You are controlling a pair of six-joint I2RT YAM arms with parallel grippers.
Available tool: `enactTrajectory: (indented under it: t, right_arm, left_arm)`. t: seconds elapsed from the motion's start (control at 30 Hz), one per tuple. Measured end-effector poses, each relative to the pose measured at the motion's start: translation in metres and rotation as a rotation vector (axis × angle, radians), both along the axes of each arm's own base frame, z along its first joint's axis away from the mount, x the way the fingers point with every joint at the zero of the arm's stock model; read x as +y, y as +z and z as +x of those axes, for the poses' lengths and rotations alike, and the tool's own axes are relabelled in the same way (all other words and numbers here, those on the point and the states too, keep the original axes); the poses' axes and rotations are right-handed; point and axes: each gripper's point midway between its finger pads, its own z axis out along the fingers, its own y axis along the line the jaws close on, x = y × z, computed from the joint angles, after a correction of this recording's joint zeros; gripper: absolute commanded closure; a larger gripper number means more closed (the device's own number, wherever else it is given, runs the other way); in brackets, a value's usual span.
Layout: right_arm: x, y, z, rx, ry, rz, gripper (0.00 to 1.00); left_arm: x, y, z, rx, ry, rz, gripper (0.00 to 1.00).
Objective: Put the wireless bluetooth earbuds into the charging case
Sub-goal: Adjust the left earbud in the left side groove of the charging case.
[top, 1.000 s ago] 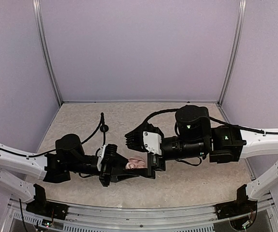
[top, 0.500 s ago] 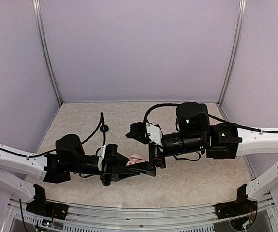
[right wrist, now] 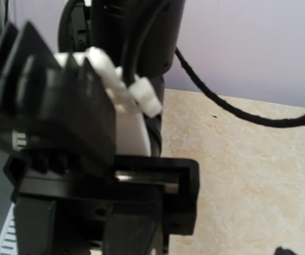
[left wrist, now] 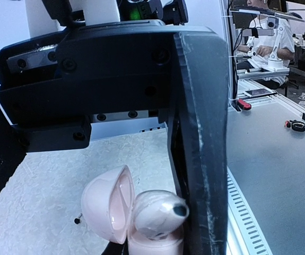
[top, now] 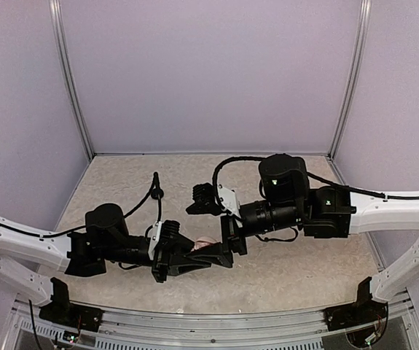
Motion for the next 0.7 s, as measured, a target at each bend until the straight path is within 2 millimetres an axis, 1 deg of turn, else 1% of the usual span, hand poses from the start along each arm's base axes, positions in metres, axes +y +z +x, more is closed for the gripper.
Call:
enactTrajectory:
  t: [0.43, 0.57, 0.63, 0.7]
  right_arm:
    - [0.001, -0.002, -0.005, 0.028, 0.035, 0.0, 0.01]
    - [-0.004, -0.002, -0.01, 0.027, 0.05, 0.004, 0.03]
    - [-0.01, 0.005, -0.013, 0.011, 0.056, 0.019, 0.05]
    - [-0.016, 0.017, -0.015, -0.015, 0.062, 0.047, 0.07]
  left_arm:
    - [0.003, 0.006, 0.003, 0.009, -0.005, -0.016, 0.89]
    - [0.004, 0.008, 0.007, 0.01, 0.007, -0.027, 0.89]
    - [0.005, 0.009, 0.01, 0.014, 0.015, -0.03, 0.89]
    - [0.006, 0.009, 0.013, 0.02, 0.022, -0.03, 0.89]
